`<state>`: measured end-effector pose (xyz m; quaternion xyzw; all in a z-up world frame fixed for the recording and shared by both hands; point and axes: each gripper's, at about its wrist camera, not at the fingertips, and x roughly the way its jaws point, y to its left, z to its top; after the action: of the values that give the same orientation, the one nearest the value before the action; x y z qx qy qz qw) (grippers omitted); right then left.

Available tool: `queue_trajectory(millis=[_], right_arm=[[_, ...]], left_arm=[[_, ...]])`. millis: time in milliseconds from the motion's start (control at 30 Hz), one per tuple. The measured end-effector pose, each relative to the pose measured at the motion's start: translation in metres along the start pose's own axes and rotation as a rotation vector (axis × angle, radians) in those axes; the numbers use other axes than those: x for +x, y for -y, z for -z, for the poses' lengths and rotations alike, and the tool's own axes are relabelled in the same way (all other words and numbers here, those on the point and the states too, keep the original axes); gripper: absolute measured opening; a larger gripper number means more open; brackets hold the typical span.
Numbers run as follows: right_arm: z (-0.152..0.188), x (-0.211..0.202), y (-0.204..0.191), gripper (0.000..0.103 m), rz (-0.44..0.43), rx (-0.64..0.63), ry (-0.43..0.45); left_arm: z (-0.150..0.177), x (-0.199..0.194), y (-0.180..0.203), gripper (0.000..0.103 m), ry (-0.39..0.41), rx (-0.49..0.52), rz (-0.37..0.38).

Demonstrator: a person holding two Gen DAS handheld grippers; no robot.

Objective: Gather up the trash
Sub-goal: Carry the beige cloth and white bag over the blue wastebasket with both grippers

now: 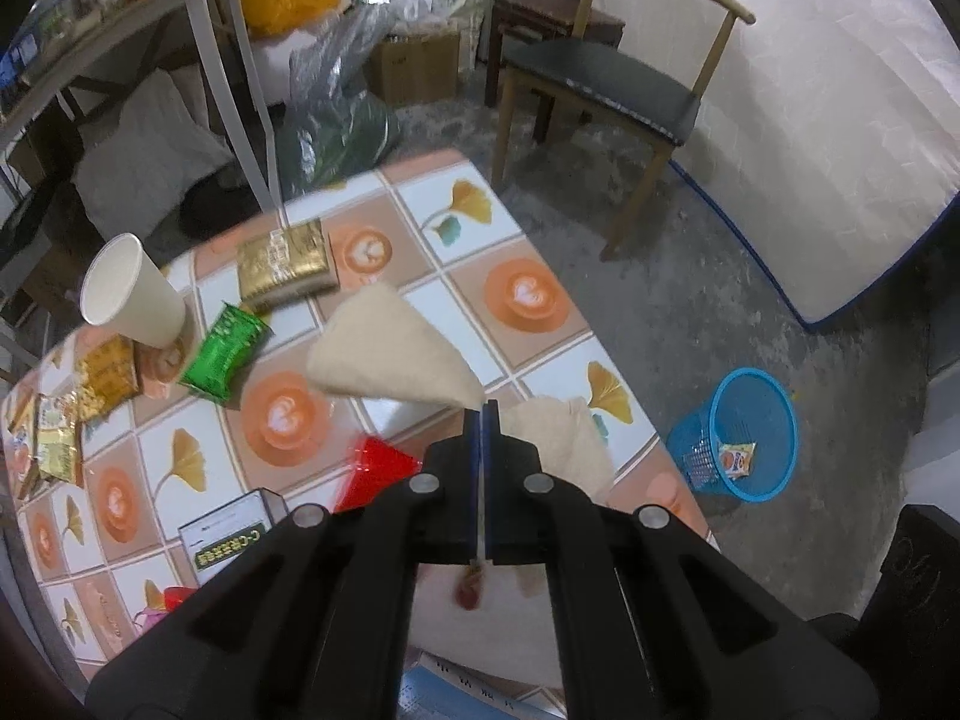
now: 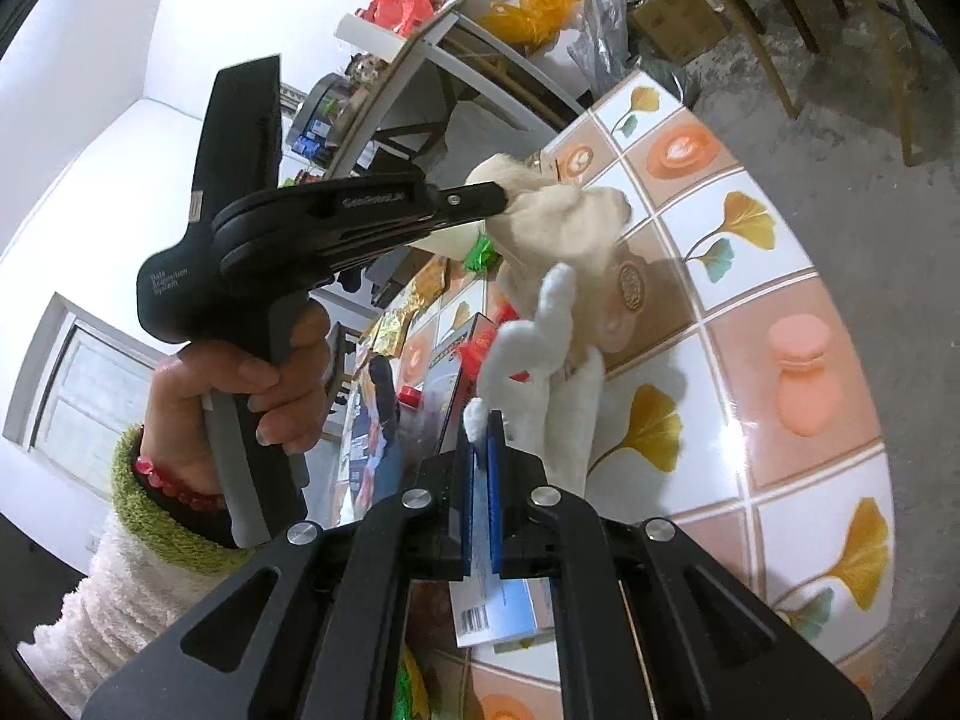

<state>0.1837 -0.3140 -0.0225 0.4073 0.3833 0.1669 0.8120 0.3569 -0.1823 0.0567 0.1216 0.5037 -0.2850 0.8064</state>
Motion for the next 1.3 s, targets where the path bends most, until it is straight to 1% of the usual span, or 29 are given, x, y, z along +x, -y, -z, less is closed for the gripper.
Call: queue_trajectory(millis=[167, 367, 633, 833, 1000, 1133, 1267, 1300], right_arm=[[0.0, -0.02, -0.002, 0.004, 0.001, -0.01, 0.038], [0.0, -0.045, -0.009, 0.004, -0.013, -0.02, 0.078], [0.002, -0.081, -0.024, 0.004, -0.021, -0.063, 0.131], [0.006, -0.105, -0.035, 0.004, -0.057, -0.09, 0.139], [0.007, -0.118, -0.05, 0.004, -0.059, -0.13, 0.147], [0.007, -0.135, -0.062, 0.004, -0.064, -0.163, 0.182], [0.008, -0.157, -0.068, 0.004, -0.07, -0.18, 0.229], [0.01, -0.164, -0.069, 0.004, -0.072, -0.184, 0.24]], left_arm=[[0.0, -0.021, 0.005, 0.0, 0.054, -0.005, -0.005], [0.005, -0.039, 0.014, 0.0, 0.091, -0.011, -0.001], [0.015, -0.052, 0.024, 0.0, 0.123, -0.013, 0.01], [0.027, -0.053, 0.031, 0.0, 0.128, -0.023, 0.025], [0.033, -0.055, 0.032, 0.0, 0.132, -0.039, 0.042], [0.035, -0.061, 0.034, 0.0, 0.144, -0.034, 0.044], [0.034, -0.073, 0.041, 0.0, 0.174, -0.018, 0.043], [0.034, -0.077, 0.044, 0.0, 0.186, -0.007, 0.033]])
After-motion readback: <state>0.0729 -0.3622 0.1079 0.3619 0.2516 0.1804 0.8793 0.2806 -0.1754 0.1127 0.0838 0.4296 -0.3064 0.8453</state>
